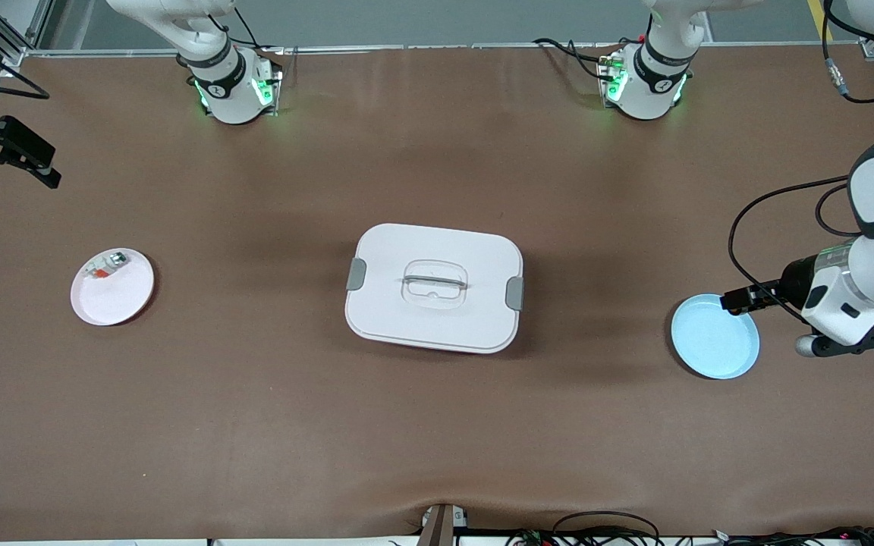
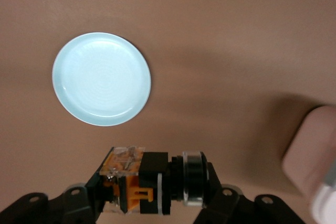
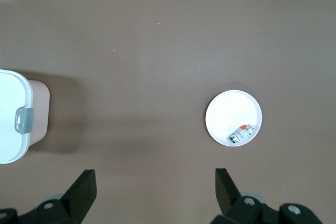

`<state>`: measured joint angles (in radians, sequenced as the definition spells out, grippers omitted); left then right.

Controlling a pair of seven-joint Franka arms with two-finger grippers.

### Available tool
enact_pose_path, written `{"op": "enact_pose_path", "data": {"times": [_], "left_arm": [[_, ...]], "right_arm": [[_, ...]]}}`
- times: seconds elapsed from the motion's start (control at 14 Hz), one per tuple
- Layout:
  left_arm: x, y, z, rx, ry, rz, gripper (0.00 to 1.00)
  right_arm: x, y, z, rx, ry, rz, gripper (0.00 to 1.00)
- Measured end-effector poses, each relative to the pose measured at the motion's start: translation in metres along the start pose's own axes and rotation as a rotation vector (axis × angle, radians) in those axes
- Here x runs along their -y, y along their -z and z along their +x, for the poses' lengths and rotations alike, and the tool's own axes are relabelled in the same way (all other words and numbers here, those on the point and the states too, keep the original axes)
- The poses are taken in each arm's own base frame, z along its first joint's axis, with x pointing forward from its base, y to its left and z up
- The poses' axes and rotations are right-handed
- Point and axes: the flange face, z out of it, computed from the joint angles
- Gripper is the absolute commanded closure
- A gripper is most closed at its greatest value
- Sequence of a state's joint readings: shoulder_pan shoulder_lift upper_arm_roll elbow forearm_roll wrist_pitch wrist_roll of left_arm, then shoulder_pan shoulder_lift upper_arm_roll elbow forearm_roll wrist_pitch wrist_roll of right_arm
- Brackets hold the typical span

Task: Transfer orange switch to right arm and place
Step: 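Lift the orange switch off the blue plate with the left gripper, then carry the switch over the box while the right gripper reaches toward it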

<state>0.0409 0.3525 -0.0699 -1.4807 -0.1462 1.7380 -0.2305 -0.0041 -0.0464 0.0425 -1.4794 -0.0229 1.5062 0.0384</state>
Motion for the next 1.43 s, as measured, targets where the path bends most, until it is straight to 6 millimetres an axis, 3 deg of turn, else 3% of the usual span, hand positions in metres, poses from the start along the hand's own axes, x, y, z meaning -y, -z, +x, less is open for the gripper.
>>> {"op": "enact_pose_path", "data": {"times": [0.43, 0.79, 1.0, 1.43], "left_arm": [[-0.068, 0.043, -0.031, 0.028, 0.314, -0.199, 0.73], [-0.110, 0.092, -0.070, 0.134, 0.518, -0.408, 0.73], [-0.154, 0.091, -0.096, 0.201, 0.606, -0.409, 0.73], [-0.258, 0.088, -0.155, 0.254, 0.728, -0.478, 0.73]], "right_arm": [[-0.002, 0.000, 0.000, 0.000, -0.004, -0.001, 0.00], [-0.001, -0.005, 0.002, 0.010, 0.004, -0.001, 0.00], [0.010, -0.010, 0.005, 0.020, 0.026, 0.004, 0.00], [0.056, -0.013, 0.008, 0.009, 0.091, 0.124, 0.00]]}}
